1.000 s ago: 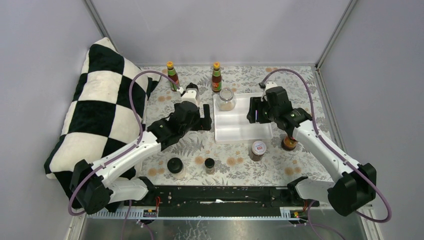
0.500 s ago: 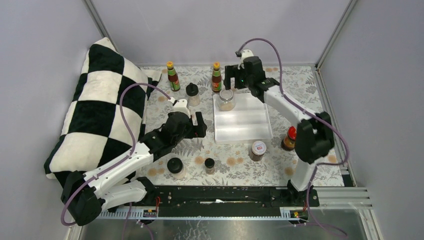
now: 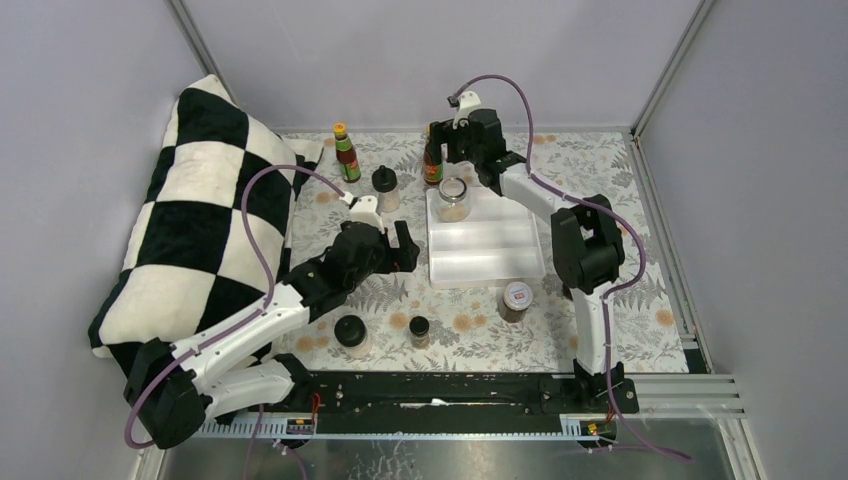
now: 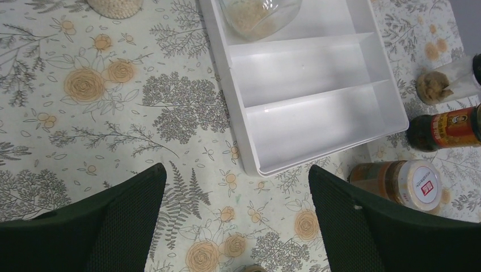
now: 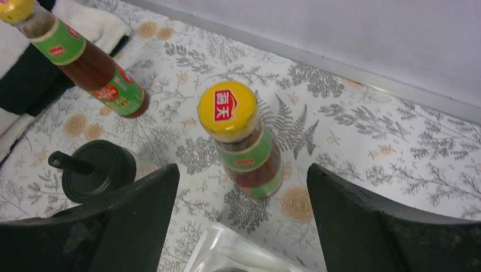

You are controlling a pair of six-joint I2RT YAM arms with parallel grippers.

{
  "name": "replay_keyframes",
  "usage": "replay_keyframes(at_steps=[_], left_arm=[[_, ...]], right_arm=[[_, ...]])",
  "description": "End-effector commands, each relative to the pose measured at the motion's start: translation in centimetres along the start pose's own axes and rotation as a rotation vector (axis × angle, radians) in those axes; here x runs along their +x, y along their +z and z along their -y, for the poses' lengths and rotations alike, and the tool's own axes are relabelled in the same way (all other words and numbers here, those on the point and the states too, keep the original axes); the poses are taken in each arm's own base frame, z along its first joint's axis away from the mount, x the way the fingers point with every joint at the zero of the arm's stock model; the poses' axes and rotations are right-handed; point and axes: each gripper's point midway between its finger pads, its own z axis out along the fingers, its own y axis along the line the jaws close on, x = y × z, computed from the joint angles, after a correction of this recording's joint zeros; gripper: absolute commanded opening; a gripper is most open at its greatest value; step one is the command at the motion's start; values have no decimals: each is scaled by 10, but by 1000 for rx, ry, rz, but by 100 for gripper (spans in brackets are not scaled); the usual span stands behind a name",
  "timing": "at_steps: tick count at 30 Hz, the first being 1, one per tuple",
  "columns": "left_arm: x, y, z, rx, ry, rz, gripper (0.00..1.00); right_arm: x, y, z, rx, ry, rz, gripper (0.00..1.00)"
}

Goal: Organize the condiment bottles
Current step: Pick up the bottle from the center of the board.

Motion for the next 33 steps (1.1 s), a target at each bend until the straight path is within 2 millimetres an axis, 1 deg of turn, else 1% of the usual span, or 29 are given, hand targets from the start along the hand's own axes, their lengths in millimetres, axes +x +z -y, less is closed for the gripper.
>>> replay_keyframes(at_steps=[1,7,10,13,15,16,17,23,25,28,31,33], left_arm=[[0,10,9,53,1,14,99],[9,18,9,56,7,-5,99],[10,21,10,56,10,-9,99],[11,23,10,56,14,-14,99],[13,25,10,56,17,-18,99],[14,26,9,53,17,-20,99],[15,27,9,52,17,-21,99],[18,29,10,59,13,-31,99],[19,29,11,61,13,-34,99],[20,30,11,61,13,-40,99],[21,31,10,59,13,-42,99],[22,31,9,56,13,-43,99]], right_arm=[[-50,10,-15,-64,-18,183,90],[-53,23,-23,-111,10,214,88],[-53,29,-23,-117,15,218,79],[-53,32,-25,-128,13,218,67],[-51,33,-25,-129,13,214,63],[-50,33,-24,-126,10,209,57],[-48,34,-24,-125,8,204,54],[-46,36,-20,-110,-12,200,49],[-46,36,-20,-110,-16,202,46],[-46,37,-20,-108,-21,203,45],[-51,35,-20,-105,-27,212,44],[-58,32,-21,-105,-34,225,44]])
